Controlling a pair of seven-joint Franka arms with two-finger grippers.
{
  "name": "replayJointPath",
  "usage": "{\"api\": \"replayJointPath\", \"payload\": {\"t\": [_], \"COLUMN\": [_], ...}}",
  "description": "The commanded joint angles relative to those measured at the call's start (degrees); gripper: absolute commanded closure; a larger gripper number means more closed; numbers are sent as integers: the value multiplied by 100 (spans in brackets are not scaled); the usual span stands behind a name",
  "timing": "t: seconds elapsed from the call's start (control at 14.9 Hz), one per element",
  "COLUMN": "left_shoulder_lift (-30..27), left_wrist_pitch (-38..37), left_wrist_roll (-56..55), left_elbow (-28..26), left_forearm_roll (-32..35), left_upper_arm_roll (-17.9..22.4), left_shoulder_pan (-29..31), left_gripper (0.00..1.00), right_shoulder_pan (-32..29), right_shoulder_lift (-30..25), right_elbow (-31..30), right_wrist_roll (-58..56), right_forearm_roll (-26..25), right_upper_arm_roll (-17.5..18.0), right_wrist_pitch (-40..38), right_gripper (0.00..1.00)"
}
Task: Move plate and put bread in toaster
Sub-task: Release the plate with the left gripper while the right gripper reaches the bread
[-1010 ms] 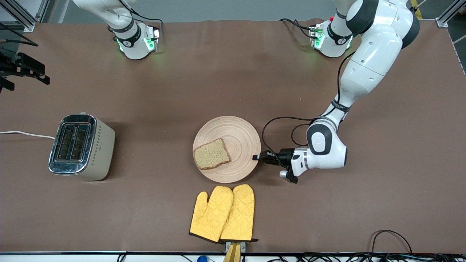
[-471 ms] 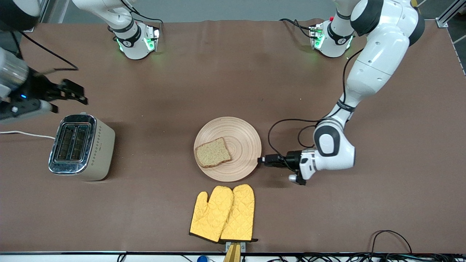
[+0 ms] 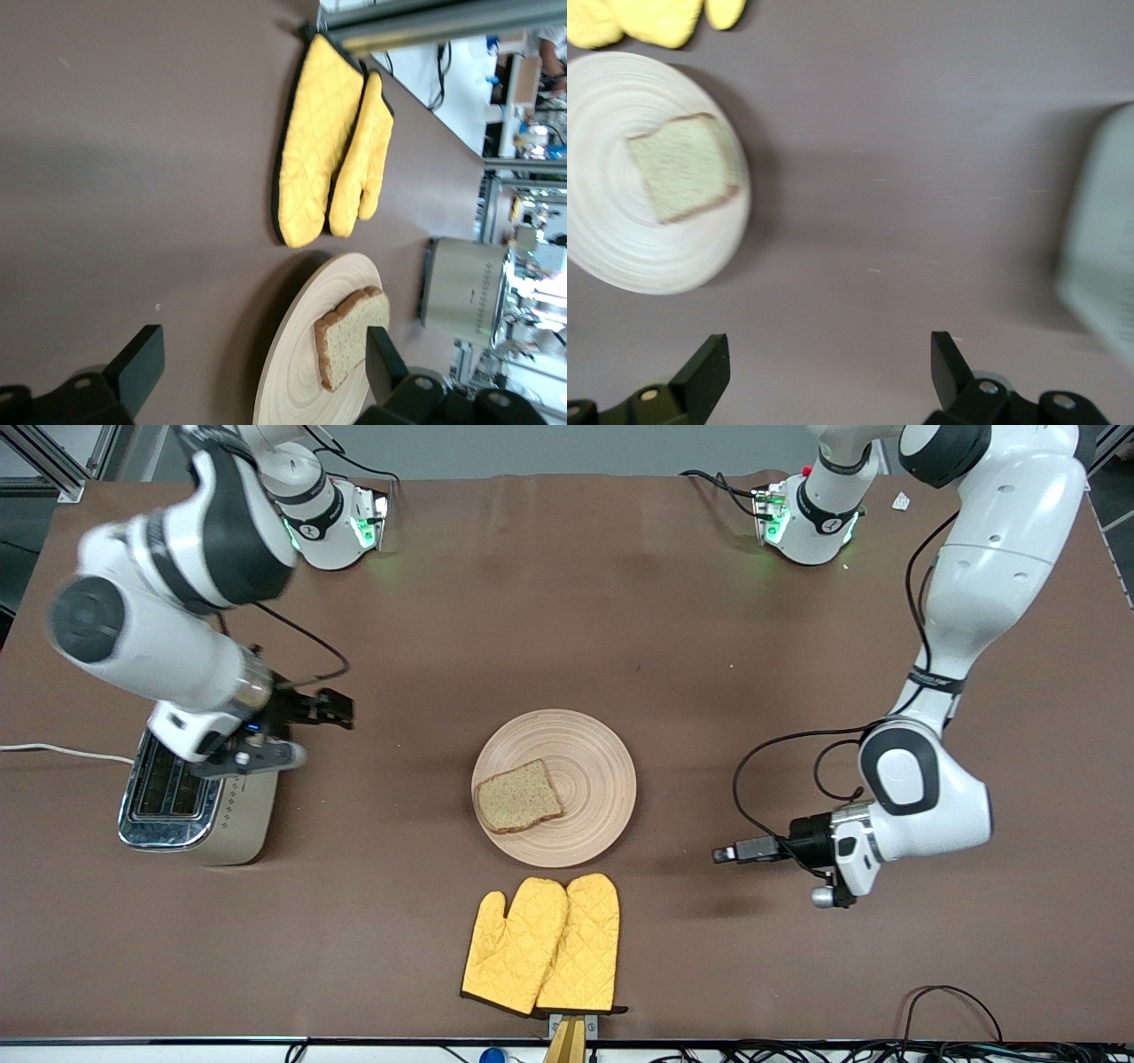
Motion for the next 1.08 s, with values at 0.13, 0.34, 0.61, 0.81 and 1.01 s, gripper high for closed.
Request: {"api": "replayJointPath", "payload": {"t": [0.13, 0.34, 0.61, 0.81, 1.01], "left_shoulder_lift": [-564, -916, -1399, -1716, -2041], "left_wrist_pitch": [-368, -386, -1069, -1571, -2028], "left_wrist_roll": [-1839, -3089, -3899, -4374, -4375], "left_elbow": [227, 227, 219, 219, 219], "left_forearm_roll": [842, 1729, 2757, 3767, 4648], "left_upper_arm_roll": [-11, -46, -55, -64, -64], "left_shoulder_pan": [24, -81, -116, -239, -266], "left_gripper": [0, 0, 0, 0, 0], "right_shoulder_pan": [478, 548, 820, 1189, 1383], "right_shoulder_lift": [500, 870, 1301, 1687, 1969], "right_elbow": [-494, -415, -274, -274, -195], "right_wrist_roll": [177, 177, 98, 133, 90], "right_forearm_roll": [458, 493, 458, 467, 423], "right_upper_arm_roll": [-59, -50, -50, -50, -59], "right_wrist_pitch": [1399, 2076, 2621, 3332, 3660], "right_gripper": [0, 1, 2, 3, 17]}}
